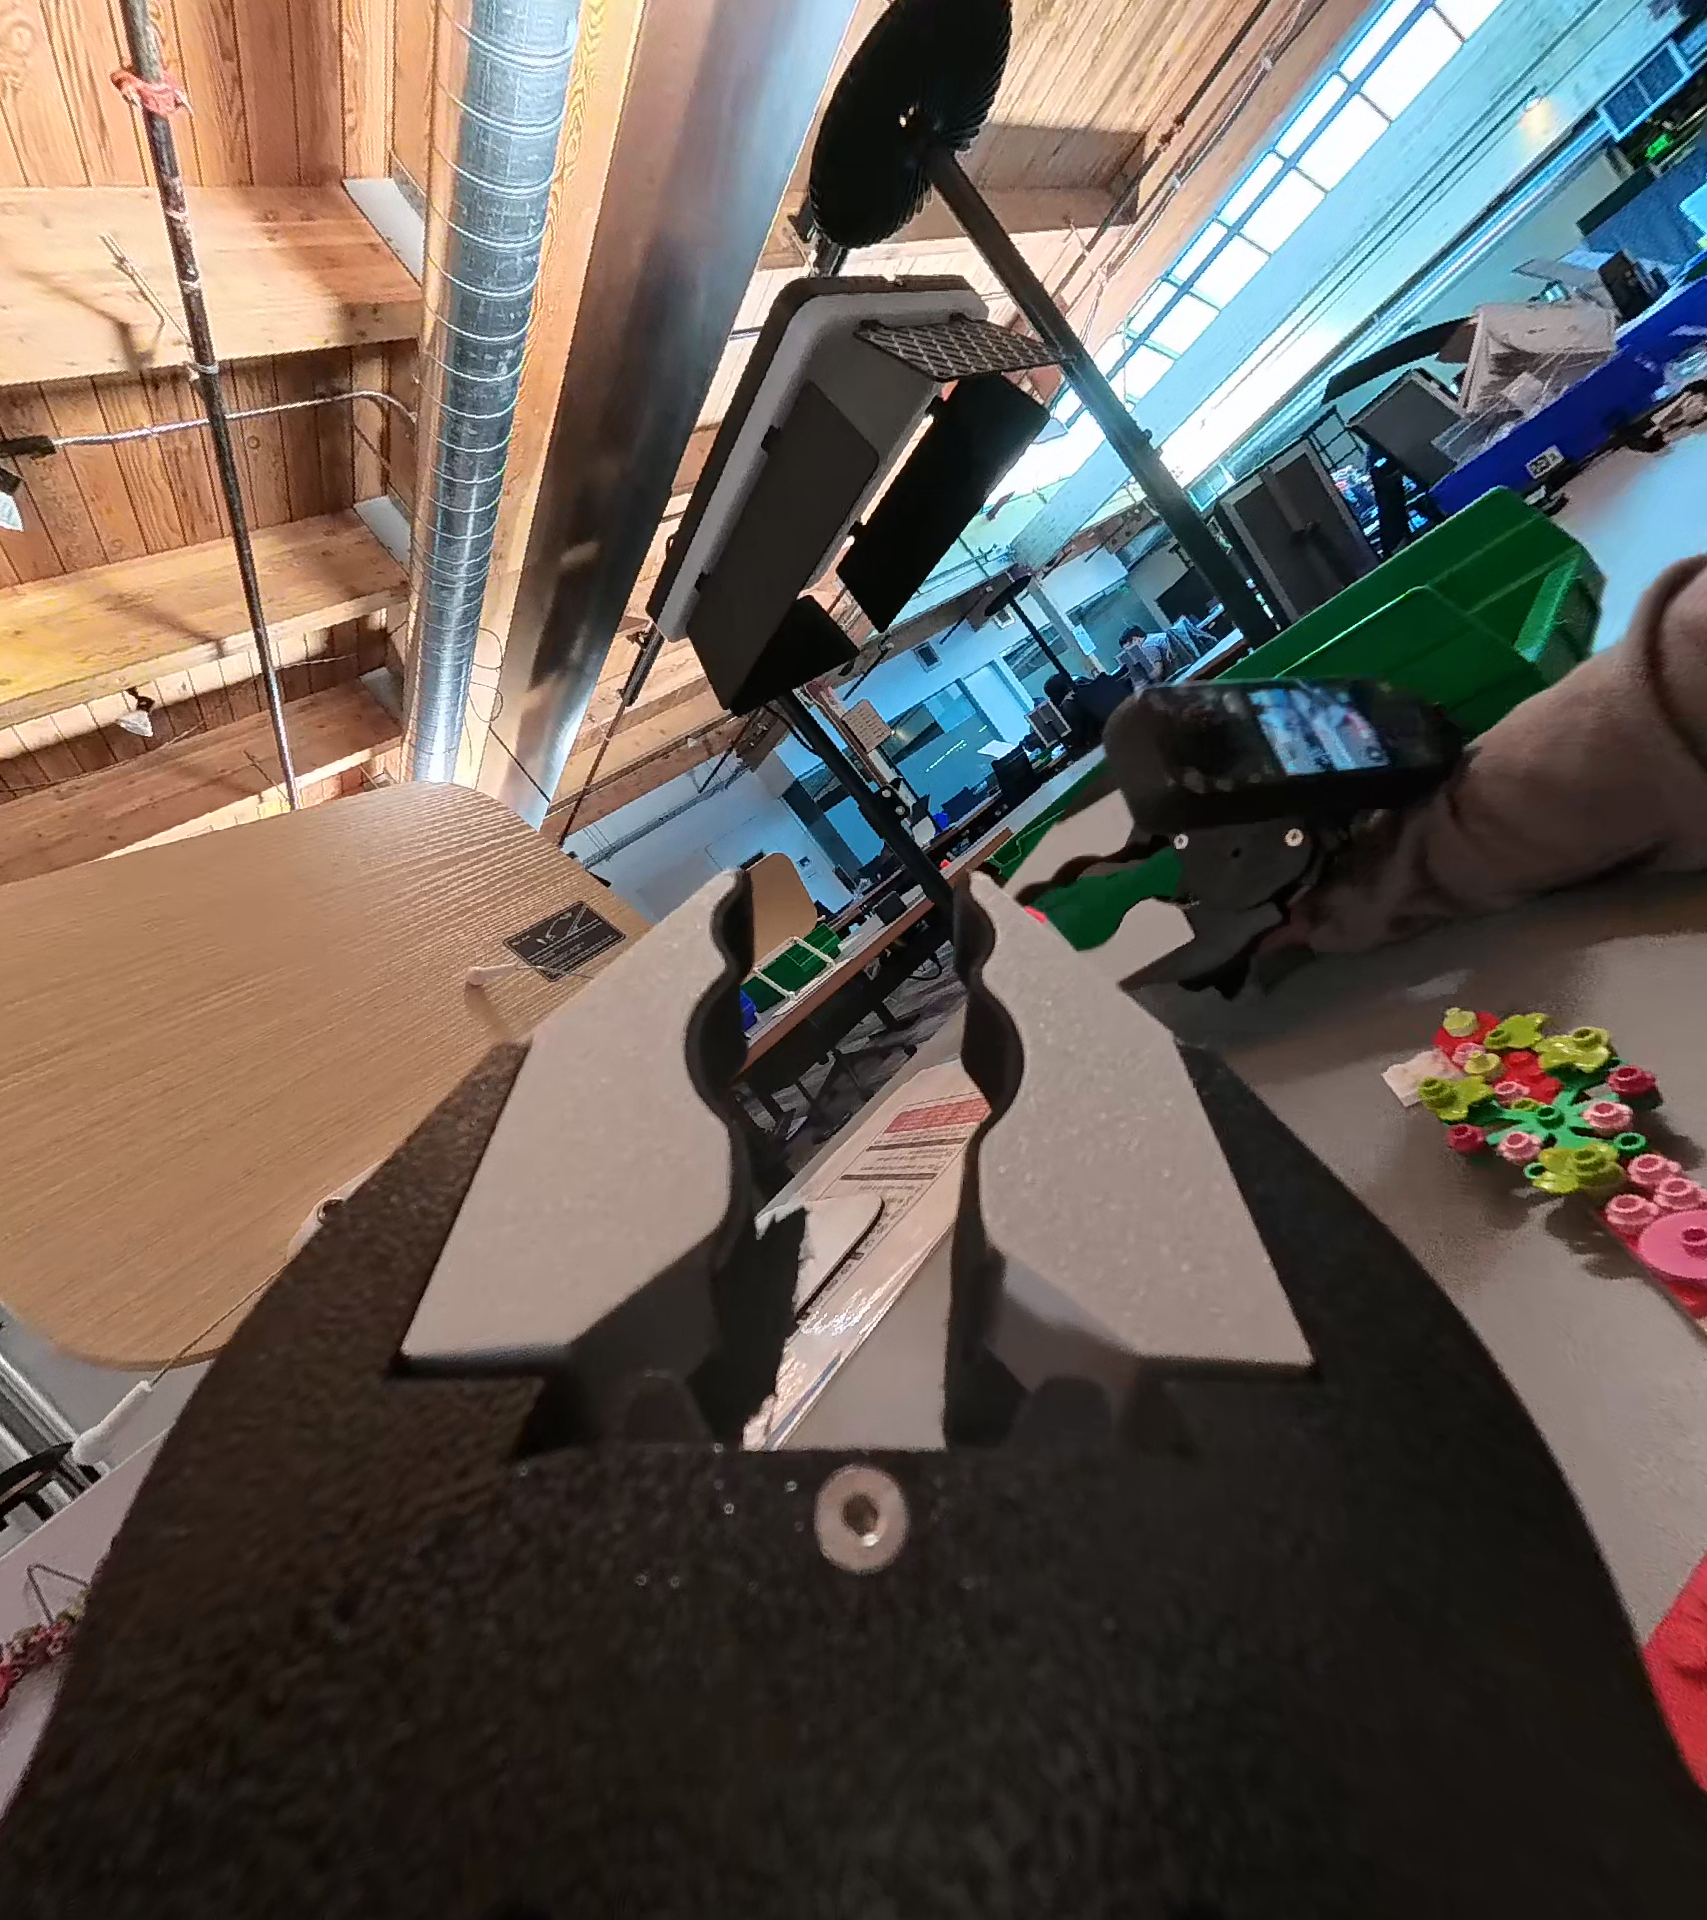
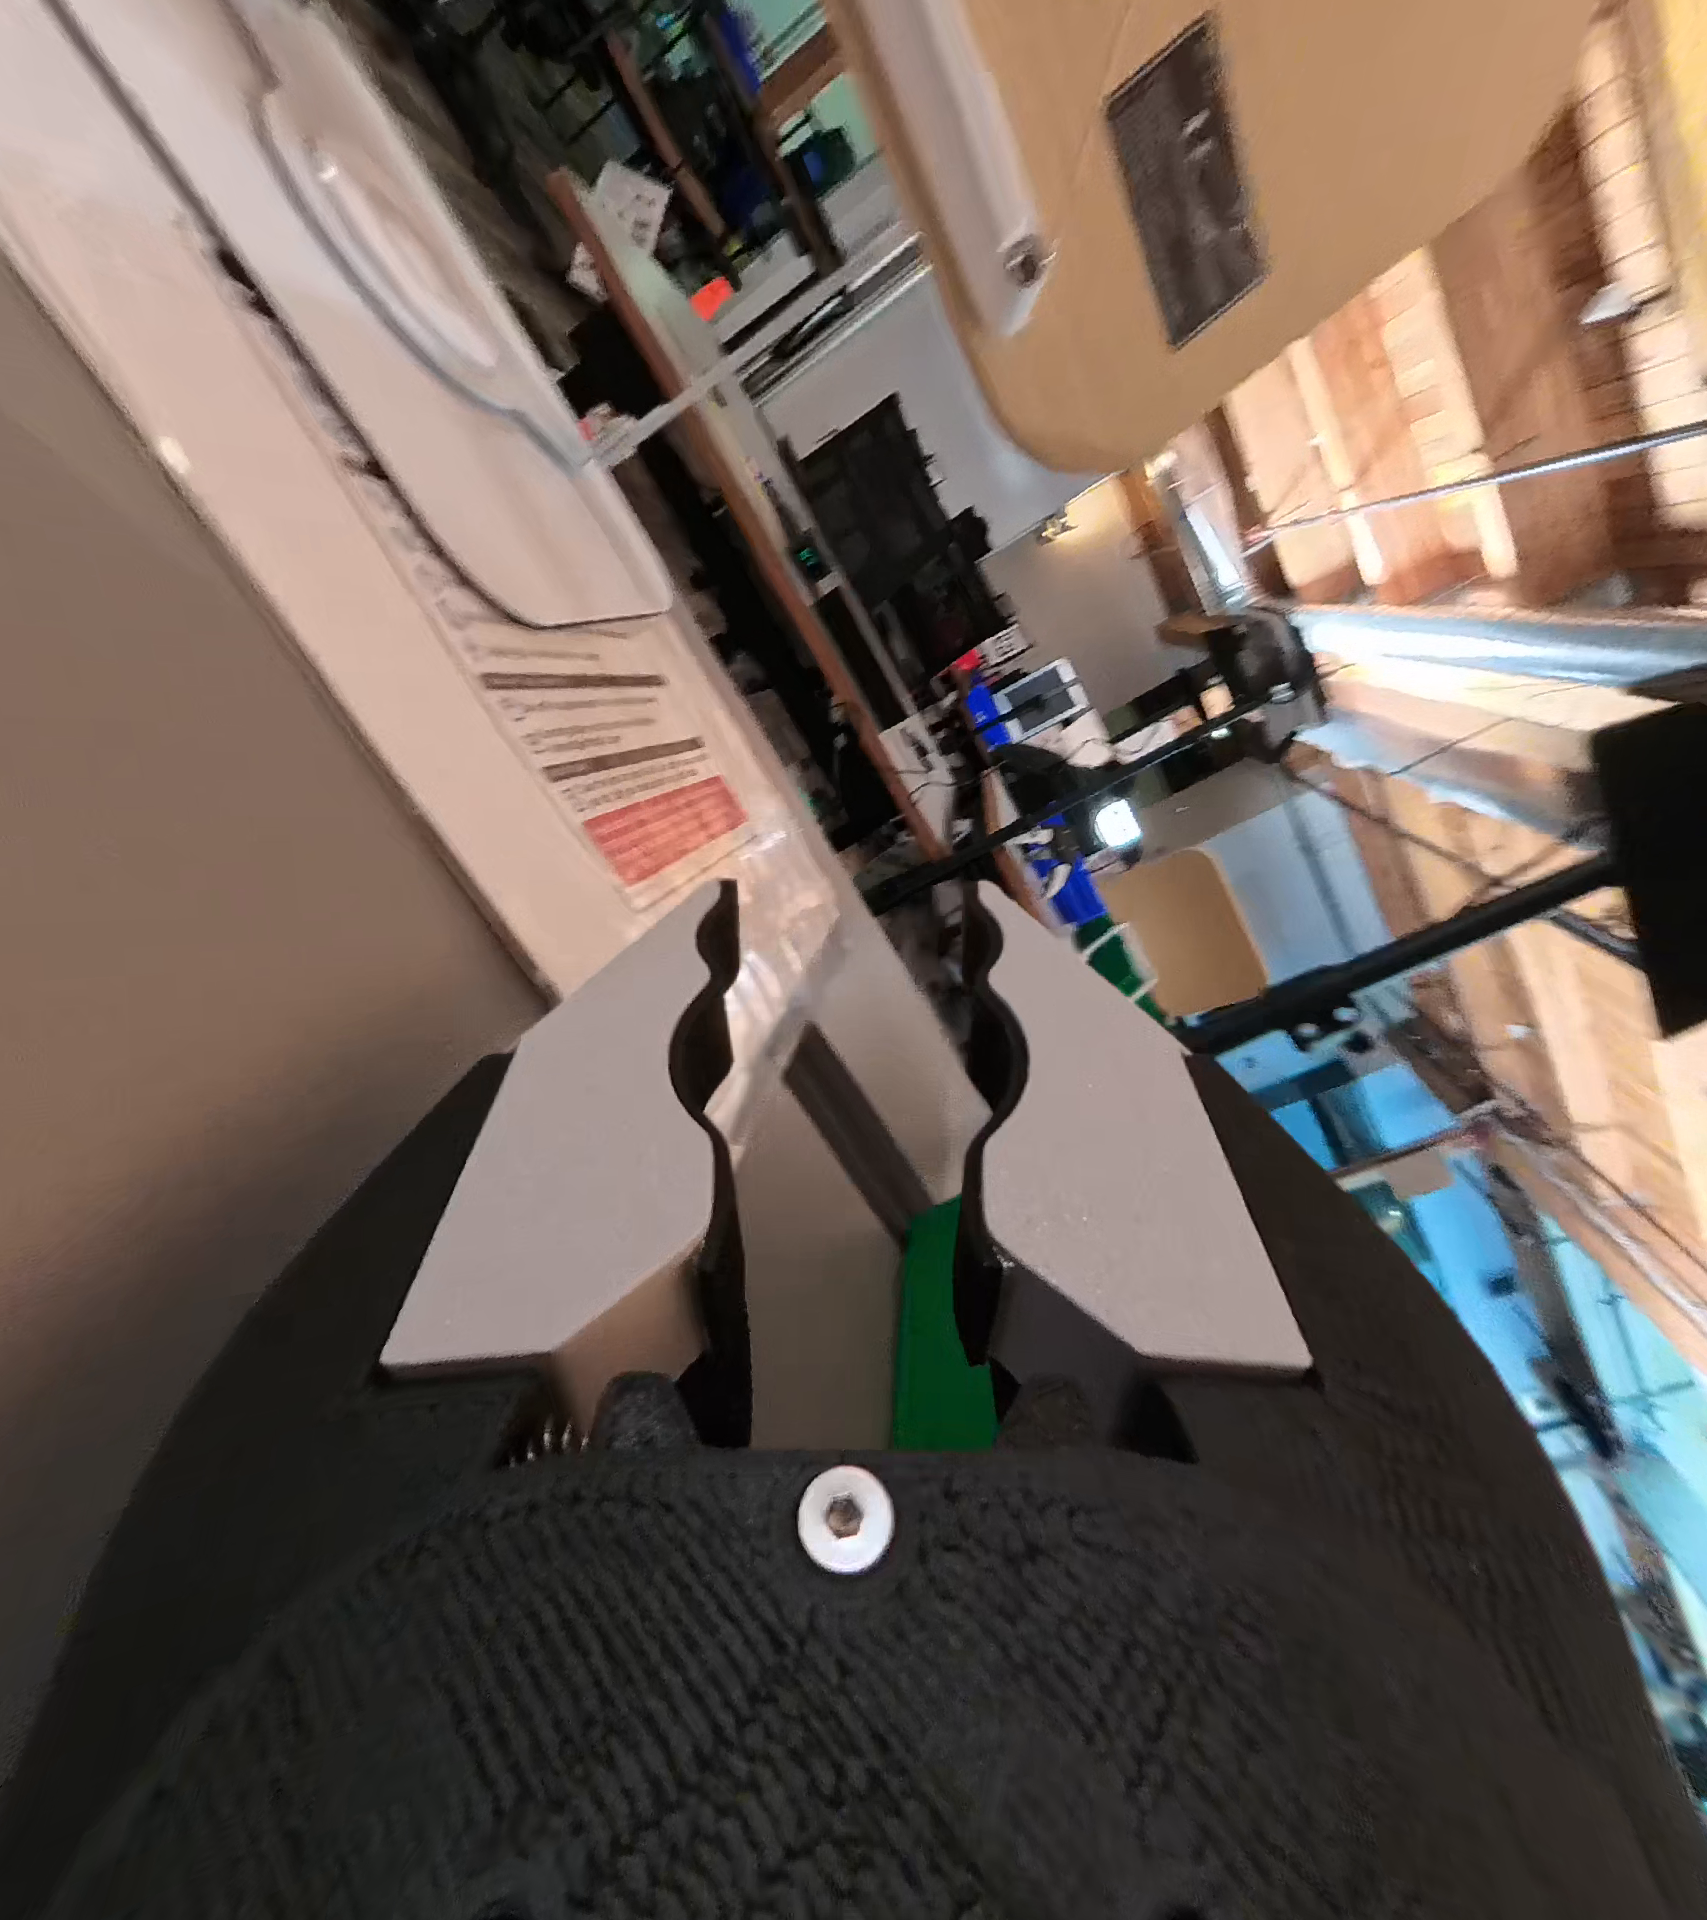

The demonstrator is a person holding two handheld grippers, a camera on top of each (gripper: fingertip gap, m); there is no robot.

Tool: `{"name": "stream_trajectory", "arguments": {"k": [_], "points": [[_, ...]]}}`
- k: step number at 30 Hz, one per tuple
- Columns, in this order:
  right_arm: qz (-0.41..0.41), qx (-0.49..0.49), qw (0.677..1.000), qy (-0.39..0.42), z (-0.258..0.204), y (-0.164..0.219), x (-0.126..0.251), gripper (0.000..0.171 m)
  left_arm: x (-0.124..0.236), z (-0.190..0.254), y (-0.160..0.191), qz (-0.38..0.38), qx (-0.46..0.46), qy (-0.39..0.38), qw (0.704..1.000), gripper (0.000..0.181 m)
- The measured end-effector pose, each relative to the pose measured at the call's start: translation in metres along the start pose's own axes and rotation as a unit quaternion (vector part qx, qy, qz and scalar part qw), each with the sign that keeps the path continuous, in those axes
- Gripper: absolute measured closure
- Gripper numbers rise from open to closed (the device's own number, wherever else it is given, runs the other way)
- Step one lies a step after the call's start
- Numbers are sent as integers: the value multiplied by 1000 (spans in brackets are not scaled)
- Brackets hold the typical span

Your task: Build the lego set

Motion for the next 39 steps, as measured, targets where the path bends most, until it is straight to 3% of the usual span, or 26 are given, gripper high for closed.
{"name": "stream_trajectory", "arguments": {"k": [4, 7, 18, 27, 30, 36, 39], "points": [[37, -40, 996, 73, 24, 0, 26, 131, 1, -4, 3, -7, -2, -17, 1000, 151], [66, -48, 991, 105, 40, -1, 53, 133, 4, -19, 10, -14, 50, -58, 997, 151], [109, -112, 981, 111, 38, -9, 124, 138, 15, -47, 23, -14, 131, -136, 982, 157], [104, -194, 963, 156, 27, -24, 181, 139, 16, -37, 13, -27, 76, -127, 989, 163], [120, -222, 949, 191, 27, -29, 205, 142, 31, -32, 1, -46, 59, -146, 987, 178], [172, -278, 935, 134, 8, -61, 218, 143, 74, 7, -40, -43, -5, -64, 997, 179], [201, -269, 938, 82, -9, -86, 213, 145, 91, 18, -55, -31, 10, -38, 999, 180]]}}
Point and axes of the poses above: each gripper's, where its closed fingertips meet, x back along the fingers, y out of its underside, z = x × y across the jaws, the point moved 9 cm from there along x, back along the fingers, and after that the axes turned 3 degrees about -z, right-handed, at the moved point
